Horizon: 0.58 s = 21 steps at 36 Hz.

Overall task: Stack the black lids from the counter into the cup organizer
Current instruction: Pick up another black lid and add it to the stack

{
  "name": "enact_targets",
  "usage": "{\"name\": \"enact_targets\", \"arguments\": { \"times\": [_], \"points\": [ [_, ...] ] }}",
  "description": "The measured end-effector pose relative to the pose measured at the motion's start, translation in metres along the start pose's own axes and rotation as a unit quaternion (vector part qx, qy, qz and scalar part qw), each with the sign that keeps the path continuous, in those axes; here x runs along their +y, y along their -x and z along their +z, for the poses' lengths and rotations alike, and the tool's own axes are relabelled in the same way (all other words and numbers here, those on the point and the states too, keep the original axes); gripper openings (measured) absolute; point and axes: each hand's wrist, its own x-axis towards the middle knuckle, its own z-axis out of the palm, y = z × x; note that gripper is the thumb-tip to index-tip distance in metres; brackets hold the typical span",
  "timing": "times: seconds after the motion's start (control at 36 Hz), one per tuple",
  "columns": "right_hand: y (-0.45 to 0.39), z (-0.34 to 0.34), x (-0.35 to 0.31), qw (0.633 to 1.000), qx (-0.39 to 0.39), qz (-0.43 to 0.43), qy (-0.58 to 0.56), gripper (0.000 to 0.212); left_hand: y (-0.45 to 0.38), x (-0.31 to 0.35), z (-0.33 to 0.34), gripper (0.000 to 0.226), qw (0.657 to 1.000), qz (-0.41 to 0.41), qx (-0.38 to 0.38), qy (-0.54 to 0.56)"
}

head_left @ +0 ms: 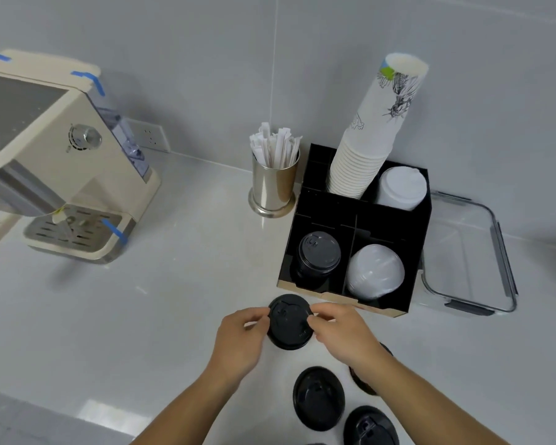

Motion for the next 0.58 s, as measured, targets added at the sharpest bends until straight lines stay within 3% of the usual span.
{"name": "enact_targets", "arguments": {
  "times": [0.28, 0.44, 0.58],
  "points": [
    [0.002, -0.030, -0.029, 0.995, 0.067, -0.071, 0.005, 0.022, -0.011, 0.039, 0.014, 0.024, 0.998, 0.049, -0.003, 0.035],
    [-0.008, -0.047, -0.040, 0.991, 0.104, -0.071, 0.038, 0.045, -0.022, 0.062, 0.027, 0.025, 0.997, 0.058, -0.009, 0.048],
    [-0.022, -0.056, -0.046, 0.992, 0.095, -0.076, 0.015, 0.037, -0.036, 0.075, 0.041, 0.030, 0.996, 0.072, -0.008, 0.043]
  ]
}}
